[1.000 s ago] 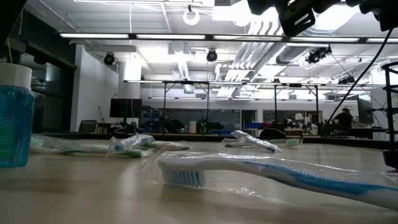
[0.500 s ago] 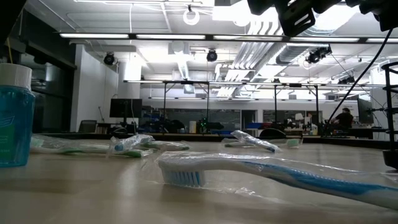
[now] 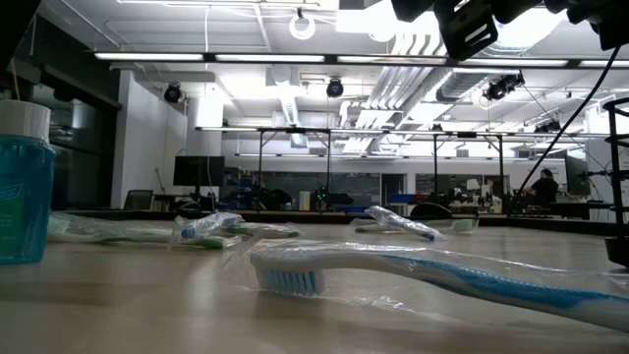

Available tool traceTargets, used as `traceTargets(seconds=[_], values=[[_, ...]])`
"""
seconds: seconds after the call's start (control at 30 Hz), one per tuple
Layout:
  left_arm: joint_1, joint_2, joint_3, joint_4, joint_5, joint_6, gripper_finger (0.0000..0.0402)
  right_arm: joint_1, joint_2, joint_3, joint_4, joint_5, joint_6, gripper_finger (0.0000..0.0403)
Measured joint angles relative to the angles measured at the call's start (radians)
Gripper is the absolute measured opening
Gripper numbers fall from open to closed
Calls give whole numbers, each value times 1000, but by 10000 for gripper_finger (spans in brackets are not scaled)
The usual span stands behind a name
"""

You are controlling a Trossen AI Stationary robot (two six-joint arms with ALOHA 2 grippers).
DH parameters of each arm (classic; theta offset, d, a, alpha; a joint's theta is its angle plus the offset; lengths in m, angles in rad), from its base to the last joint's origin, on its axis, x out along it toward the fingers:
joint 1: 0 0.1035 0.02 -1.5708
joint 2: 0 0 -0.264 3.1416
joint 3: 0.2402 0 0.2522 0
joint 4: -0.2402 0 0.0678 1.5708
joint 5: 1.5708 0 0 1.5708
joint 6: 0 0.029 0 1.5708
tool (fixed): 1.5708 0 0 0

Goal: Pick & Place toothbrushing station
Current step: Put the top blue mouthwash into the middle section of the of the black wire organizer

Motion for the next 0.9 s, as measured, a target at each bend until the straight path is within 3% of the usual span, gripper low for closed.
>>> traceTargets(seconds=[0.27,0.9], values=[[-6,-1,0,3,-4,6,209,0,0,0,-1,2,0,82],[-3,0,0,65,41,79,214,0,0,0,10,-3,-1,81]])
